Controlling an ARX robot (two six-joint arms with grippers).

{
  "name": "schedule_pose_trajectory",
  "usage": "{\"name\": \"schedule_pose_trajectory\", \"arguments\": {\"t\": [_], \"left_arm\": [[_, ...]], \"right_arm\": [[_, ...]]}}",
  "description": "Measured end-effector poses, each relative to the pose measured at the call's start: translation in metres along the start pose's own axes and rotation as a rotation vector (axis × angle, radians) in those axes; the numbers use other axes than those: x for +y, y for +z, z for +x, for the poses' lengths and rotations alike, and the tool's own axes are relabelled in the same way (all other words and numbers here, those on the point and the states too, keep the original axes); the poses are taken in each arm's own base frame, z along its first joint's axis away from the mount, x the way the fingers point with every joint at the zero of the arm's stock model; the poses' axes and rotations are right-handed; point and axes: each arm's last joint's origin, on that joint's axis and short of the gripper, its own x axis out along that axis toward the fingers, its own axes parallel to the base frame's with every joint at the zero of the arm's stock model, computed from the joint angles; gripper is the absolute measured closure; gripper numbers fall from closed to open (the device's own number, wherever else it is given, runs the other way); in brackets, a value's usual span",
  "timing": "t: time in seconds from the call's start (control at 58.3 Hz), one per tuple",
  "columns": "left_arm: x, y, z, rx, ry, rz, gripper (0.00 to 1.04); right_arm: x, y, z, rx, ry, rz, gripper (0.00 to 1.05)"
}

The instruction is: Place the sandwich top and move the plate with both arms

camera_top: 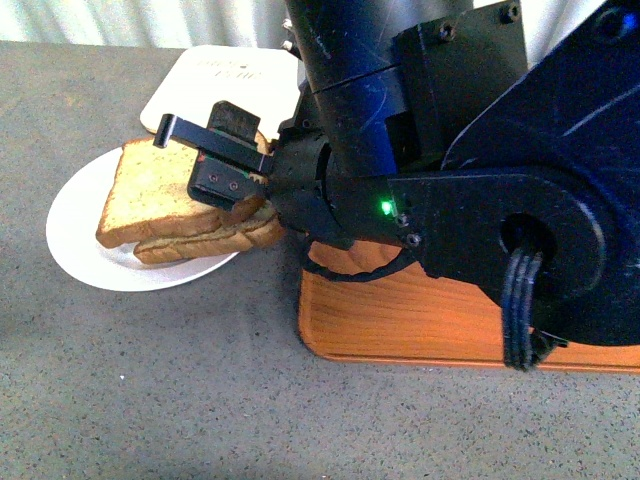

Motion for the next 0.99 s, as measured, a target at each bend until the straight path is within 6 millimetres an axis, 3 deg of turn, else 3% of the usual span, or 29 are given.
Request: {"name": "schedule_pose_trajectory", "arguments": {"t": [0.051,0.206,0.446,0.531,0.583,0.754,0.994], "left_arm": [[0.0,0.0,0.0,0.0,0.0,0.0,0.09],[0.0,0.0,0.0,0.0,0.0,0.0,0.09],[0.0,0.0,0.0,0.0,0.001,0.0,0.09],[0.0,0.0,0.0,0.0,-0.001,0.0,0.09],[0.0,0.0,0.0,0.0,0.0,0.0,0.09],[0.0,0.0,0.0,0.0,0.0,0.0,0.09],[0.0,0.0,0.0,0.0,0.0,0.0,0.09]], "right_arm": [[0.001,0.005,-0.007,-0.027,-0.002,0.002,0.34],[0.001,0.023,-0.029,-0.184,-0.036,-0.041,0.1],[-0.025,0.064,-0.077,-0.421,-0.167,-0.159,0.09],[-0.033,0.068,-0.09,-0.643,-0.314,-0.261,0.22],[-0.041,0.065,-0.1,-0.692,-0.373,-0.346,0.31],[-0.061,0.056,-0.132,-0.694,-0.429,-0.471,0.61],[-0.085,0.042,-0.164,-0.701,-0.443,-0.497,1.02]]}}
